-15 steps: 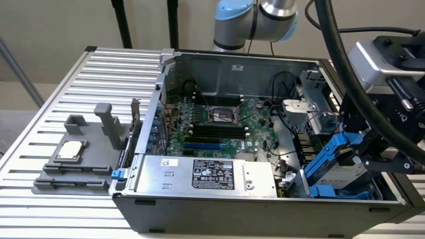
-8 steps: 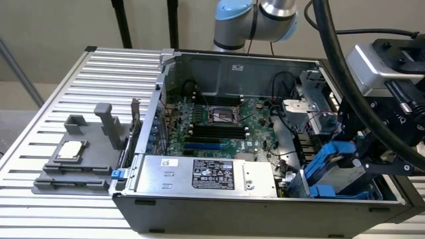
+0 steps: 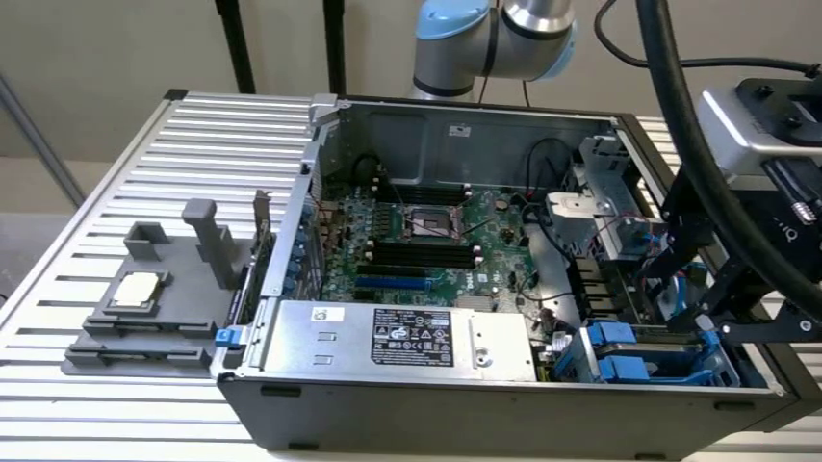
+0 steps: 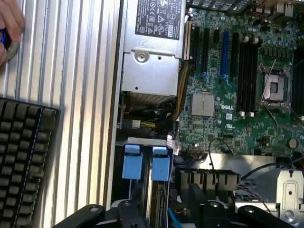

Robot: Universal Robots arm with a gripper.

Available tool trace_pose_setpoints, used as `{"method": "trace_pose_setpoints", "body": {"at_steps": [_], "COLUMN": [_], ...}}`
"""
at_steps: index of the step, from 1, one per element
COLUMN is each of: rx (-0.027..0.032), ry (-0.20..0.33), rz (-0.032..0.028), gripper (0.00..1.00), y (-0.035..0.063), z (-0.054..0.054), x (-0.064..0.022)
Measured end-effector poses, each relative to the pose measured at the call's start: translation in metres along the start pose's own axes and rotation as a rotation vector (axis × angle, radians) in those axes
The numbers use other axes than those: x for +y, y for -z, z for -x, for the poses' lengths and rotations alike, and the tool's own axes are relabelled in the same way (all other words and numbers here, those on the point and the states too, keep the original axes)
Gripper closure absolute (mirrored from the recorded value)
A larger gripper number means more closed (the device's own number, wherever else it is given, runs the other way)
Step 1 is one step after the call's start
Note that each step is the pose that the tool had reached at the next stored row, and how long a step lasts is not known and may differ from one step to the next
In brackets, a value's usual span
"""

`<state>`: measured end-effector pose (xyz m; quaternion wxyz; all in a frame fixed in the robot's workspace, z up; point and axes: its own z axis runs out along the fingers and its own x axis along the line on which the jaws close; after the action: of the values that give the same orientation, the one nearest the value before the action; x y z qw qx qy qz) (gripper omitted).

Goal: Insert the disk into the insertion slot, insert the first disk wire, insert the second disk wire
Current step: 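Insert the disk into the insertion slot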

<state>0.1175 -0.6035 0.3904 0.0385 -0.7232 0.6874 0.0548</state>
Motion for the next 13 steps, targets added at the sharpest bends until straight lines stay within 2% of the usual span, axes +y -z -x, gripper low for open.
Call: {"method": "trace_pose_setpoints", "body": {"at_steps": [2,5,6,7,8,9,11,12,13], "rx": [0.0000,0.0000,0.0000,0.0001,0.0000,0.0000,0.0001,0.0000,0.0000], "ry": [0.000,0.000,0.000,0.000,0.000,0.000,0.000,0.000,0.000], "rz": [0.0001,0.0001,0.0001,0.0001,0.0001,0.0001,0.0001,0.0001,0.0001], "gripper": [0.50,0.51,0.58,0.58,0.65,0.65,0.76,0.76,0.88], "y": [0.0000,-0.0002,-0.0002,-0.0002,-0.0003,-0.0003,-0.0002,-0.0002,-0.0003], "z": [-0.0004,-0.0004,-0.0004,-0.0004,-0.0005,-0.0005,-0.0005,-0.0005,-0.0005], "x": [-0.0065,-0.0083,-0.0083,-0.0083,-0.0083,-0.0083,-0.0083,-0.0083,-0.0083]}}
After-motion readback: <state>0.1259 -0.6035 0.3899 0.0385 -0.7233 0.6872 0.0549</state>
